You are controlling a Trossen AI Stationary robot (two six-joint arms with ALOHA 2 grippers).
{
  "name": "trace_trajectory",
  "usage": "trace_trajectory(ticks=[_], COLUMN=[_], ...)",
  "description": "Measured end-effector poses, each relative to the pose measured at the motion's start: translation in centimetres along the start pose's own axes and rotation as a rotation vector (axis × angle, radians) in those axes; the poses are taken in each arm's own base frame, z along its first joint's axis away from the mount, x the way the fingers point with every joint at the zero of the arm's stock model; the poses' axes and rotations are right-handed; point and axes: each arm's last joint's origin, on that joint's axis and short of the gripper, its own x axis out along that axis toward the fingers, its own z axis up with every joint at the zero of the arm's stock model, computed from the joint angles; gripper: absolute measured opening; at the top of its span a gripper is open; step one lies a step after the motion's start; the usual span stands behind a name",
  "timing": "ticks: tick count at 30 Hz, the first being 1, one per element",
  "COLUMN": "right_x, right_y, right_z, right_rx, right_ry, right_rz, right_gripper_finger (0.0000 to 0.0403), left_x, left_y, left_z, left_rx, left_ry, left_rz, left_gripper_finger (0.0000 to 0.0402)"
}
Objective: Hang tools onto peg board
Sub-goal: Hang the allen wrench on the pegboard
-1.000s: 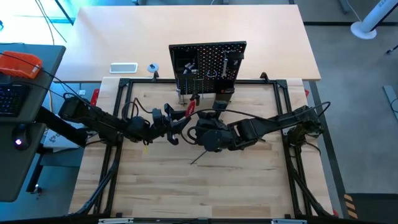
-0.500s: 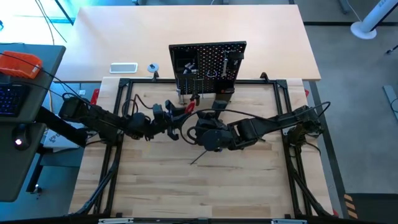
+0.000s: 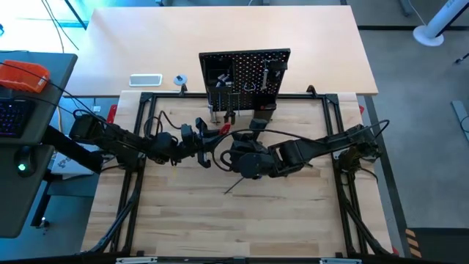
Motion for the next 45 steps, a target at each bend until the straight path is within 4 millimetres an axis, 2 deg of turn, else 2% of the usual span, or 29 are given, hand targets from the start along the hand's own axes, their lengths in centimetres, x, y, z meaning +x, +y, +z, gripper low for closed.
trace_trajectory(ticks=[10,15,24,27,32,36,41,45], right_x=[0.0,-0.6,-1.8,-2.2,-4.0,-6.2,-8.8,-10.2], right_y=[0.0,0.0,0.3,0.5,0.7,-0.2,-2.0,-3.0], right_z=[-0.2,-0.2,-0.1,-0.2,-0.5,-1.2,-2.7,-4.3], right_rx=[0.003,-0.012,-0.043,-0.074,-0.141,-0.119,-0.023,0.040], right_ry=[0.010,0.011,0.002,0.005,0.009,-0.002,-0.011,0.035], right_rz=[0.001,-0.023,-0.104,-0.125,-0.192,-0.232,-0.198,-0.108], right_gripper_finger=[0.0000,0.0008,0.0108,0.0131,0.0139,0.0140,0.0140,0.0140], left_x=[-0.1,-0.4,-1.6,-2.1,-2.7,-3.0,-2.9,-2.8], left_y=[-0.1,-0.2,-0.1,0.1,0.4,0.6,1.1,1.8], left_z=[0.5,1.9,5.3,6.0,6.5,6.5,6.4,6.5], left_rx=[0.111,0.175,0.285,0.326,0.379,0.427,0.466,0.506], left_ry=[0.004,0.008,0.038,0.065,0.134,0.168,0.188,0.218], left_rz=[-0.025,-0.017,0.005,0.038,0.067,0.098,0.115,0.141], left_gripper_finger=[0.0044,0.0044,0.0044,0.0044,0.0044,0.0044,0.0044,0.0044])
